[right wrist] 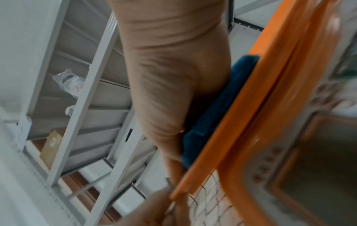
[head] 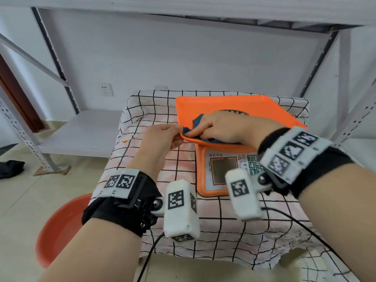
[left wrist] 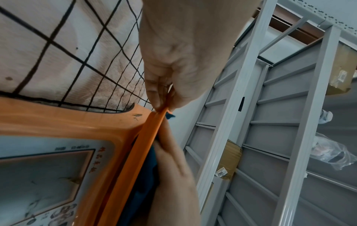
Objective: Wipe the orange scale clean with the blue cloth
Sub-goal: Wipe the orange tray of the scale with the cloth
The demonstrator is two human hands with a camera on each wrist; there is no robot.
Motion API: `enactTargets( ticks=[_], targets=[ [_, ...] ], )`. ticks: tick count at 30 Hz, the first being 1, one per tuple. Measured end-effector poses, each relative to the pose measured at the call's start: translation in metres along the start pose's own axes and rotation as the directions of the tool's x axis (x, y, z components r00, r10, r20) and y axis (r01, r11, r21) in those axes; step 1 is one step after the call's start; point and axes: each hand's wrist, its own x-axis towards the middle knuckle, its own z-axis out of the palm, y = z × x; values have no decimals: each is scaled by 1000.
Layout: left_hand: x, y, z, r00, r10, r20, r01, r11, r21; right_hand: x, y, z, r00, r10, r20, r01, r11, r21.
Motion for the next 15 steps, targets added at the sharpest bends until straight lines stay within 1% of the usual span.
enactTargets(
  ticks=[1, 3, 4, 7, 10, 11, 14, 15],
  targets=[
    [0, 1, 1, 1000, -14, -5, 14, 1000, -10, -4, 3, 2, 999, -47, 13, 47, 999, -7],
    [0, 4, 2, 998, -51, -27, 50, 997, -58, -3, 4, 6, 992, -123, -4, 123, 991, -55],
    [0, 6, 2, 996, -74, -39, 70, 993, -91, 0, 3, 7, 992, -123, -25, 121, 990, -71],
    [-1, 10, 2, 993, -109, -49, 101, 984, -147, 21, 1, 13, 996, -8, -91, -6, 989, -149],
    [-2, 12, 1, 993, -116, -31, 110, 982, -155, 45, -5, 14, 990, 64, -129, -87, 980, -182],
    [-3, 13, 1, 992, -120, -25, 115, 982, -152, 52, -6, 13, 987, 85, -134, -111, 974, -197],
    [-3, 14, 0, 991, -131, -2, 129, 983, -129, 64, -8, 10, 983, 140, -118, -171, 928, -330],
    [-4, 14, -1, 991, -132, 5, 132, 984, -117, 65, -7, 9, 984, 138, -113, -170, 918, -357]
  ],
)
